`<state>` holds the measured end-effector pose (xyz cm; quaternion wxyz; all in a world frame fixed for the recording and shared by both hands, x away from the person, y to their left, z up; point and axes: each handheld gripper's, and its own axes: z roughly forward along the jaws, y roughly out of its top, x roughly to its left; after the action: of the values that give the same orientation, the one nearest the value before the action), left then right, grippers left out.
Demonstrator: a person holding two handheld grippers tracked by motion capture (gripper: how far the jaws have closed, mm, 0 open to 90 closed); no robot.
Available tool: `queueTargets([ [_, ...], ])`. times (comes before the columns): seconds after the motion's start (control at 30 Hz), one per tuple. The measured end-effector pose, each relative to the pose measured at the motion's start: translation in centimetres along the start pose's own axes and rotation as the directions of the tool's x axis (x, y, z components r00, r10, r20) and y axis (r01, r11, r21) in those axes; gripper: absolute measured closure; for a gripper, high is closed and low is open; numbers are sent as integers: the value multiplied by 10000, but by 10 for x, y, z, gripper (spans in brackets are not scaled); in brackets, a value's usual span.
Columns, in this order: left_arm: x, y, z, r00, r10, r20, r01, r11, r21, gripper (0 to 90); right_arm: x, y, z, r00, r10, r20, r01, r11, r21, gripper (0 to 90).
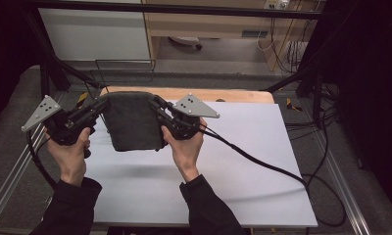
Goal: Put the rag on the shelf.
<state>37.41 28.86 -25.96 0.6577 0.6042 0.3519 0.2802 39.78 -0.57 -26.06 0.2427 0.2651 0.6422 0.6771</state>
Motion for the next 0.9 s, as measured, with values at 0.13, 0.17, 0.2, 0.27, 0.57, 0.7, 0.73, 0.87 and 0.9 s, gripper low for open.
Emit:
queueTargets([
  [0.13,0,8,1,10000,5,-10,-5,9998,-223,789,0,10,3,10000,-97,24,97,9998,-167,791],
  [0.17,0,10,2,10000,27,-15,-28,9996,-277,789,0,13,3,9999,-111,40,111,9997,-204,791],
  [0.2,1,12,2,10000,27,-39,-29,9995,-320,789,0,16,4,9999,-159,52,161,9996,-234,791],
  [0.27,2,16,3,10000,18,-35,-19,9991,-430,789,0,21,6,9997,-237,67,239,9992,-321,791],
  [0.57,6,35,5,9998,87,-151,-98,9971,-754,789,1,42,16,9990,-424,153,432,9975,-565,792],
  [0.7,9,44,5,9998,50,-213,-70,9954,-953,789,2,51,22,9985,-517,172,528,9962,-691,792],
  [0.73,10,46,5,9997,69,-228,-91,9951,-986,789,2,53,23,9982,-580,173,591,9956,-726,792],
  [0.87,14,56,4,9995,107,-305,-139,9941,-1077,789,3,63,30,9975,-676,188,689,9946,-773,792],
  [0.9,15,58,4,9994,113,-339,-150,9936,-1120,789,4,65,32,9976,-673,176,685,9945,-793,792],
])
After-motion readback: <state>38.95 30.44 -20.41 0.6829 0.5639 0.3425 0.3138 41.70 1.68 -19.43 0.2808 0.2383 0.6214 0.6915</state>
